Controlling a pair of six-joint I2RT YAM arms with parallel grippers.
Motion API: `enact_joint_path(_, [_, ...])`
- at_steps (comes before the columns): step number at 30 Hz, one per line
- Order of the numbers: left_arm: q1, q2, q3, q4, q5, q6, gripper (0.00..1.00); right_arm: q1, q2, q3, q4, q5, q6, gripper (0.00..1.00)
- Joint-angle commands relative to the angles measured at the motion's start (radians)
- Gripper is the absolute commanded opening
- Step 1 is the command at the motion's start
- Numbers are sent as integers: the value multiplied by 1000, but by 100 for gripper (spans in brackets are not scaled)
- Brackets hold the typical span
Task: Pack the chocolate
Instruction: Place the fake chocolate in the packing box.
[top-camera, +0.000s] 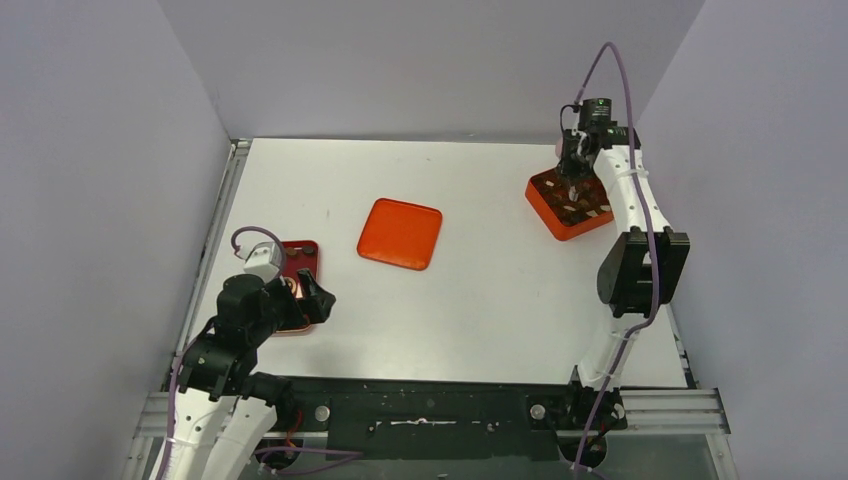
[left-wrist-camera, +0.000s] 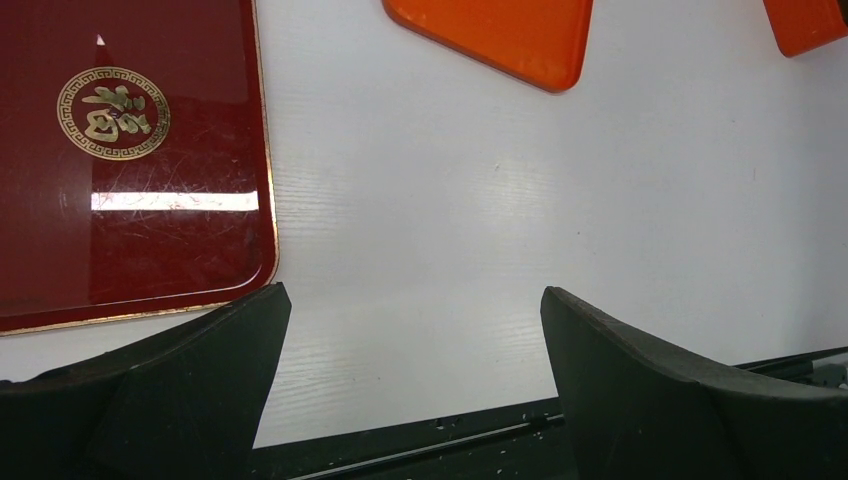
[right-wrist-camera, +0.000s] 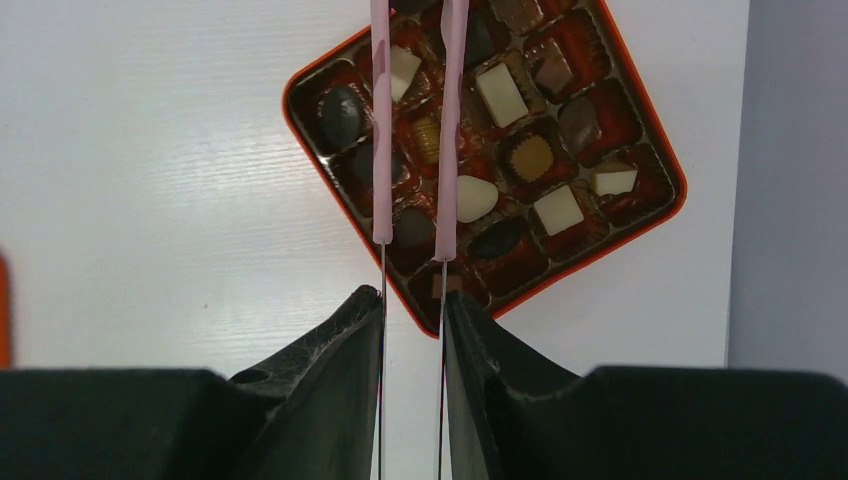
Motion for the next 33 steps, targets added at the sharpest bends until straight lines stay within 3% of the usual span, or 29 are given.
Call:
enact_joint_path(1, [1, 9, 10, 71, 20, 24, 97, -51, 55, 98, -22, -52, -9, 23])
enact_joint_path(14, [0, 3, 15, 59, 14, 25, 97, -124, 178, 202, -32, -33, -16, 23])
enact_joint_path(33, [0, 16, 19, 58, 10, 23, 97, -153, 234, 224, -39, -23, -22, 27])
